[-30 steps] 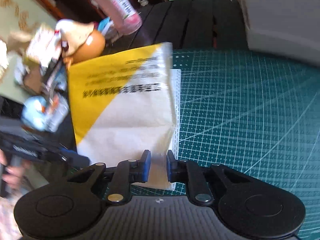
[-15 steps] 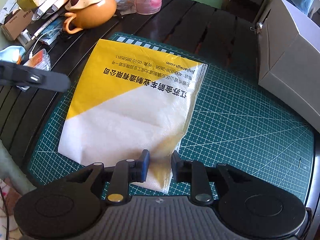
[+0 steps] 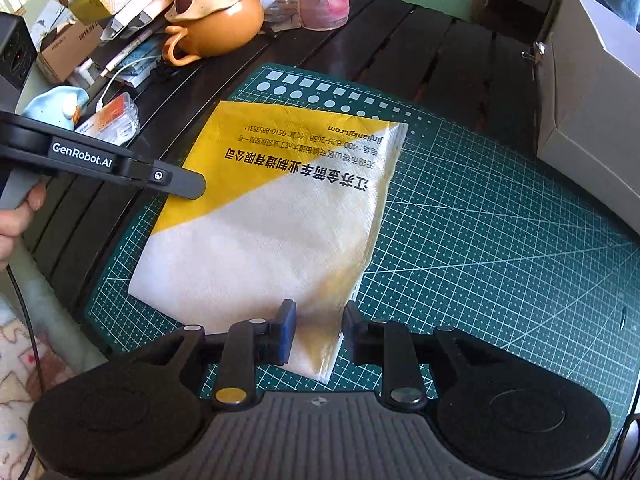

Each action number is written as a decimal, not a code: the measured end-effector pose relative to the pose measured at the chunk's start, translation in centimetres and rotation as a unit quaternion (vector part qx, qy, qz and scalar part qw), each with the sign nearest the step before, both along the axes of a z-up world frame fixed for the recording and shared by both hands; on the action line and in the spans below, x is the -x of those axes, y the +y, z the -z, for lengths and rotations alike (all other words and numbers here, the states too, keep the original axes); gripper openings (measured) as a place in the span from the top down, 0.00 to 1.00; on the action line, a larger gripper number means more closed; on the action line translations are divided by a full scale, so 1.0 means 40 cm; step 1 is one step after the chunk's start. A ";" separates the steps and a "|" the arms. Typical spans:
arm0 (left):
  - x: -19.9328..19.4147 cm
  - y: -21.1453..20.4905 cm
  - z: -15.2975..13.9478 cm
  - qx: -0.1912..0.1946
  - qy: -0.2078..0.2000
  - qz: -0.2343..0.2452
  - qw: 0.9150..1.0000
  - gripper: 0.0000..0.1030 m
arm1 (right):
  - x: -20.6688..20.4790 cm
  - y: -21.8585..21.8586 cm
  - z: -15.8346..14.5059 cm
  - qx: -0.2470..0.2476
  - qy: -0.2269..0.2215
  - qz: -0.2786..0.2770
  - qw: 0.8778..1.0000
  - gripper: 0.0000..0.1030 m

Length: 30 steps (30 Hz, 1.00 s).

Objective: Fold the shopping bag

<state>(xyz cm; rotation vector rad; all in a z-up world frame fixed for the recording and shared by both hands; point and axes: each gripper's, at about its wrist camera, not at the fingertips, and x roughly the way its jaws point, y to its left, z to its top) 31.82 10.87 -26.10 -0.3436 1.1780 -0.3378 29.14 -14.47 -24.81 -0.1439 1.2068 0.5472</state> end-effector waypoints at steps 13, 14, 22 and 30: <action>0.001 0.001 0.005 0.005 -0.005 0.005 1.000 0.86 | -0.075 -0.015 -0.008 -0.042 -0.043 0.076 0.995 0.67; 0.000 0.005 0.006 0.009 -0.003 0.003 1.000 0.86 | -0.077 -0.005 -0.001 -0.040 -0.041 0.072 0.996 0.68; 0.011 0.058 -0.019 0.015 0.001 -0.038 0.999 0.79 | -0.060 0.056 0.012 0.019 -0.052 0.043 0.998 0.68; 0.002 0.016 0.000 0.008 0.007 -0.006 1.000 0.77 | -0.068 0.049 0.003 0.011 -0.038 0.059 0.997 0.69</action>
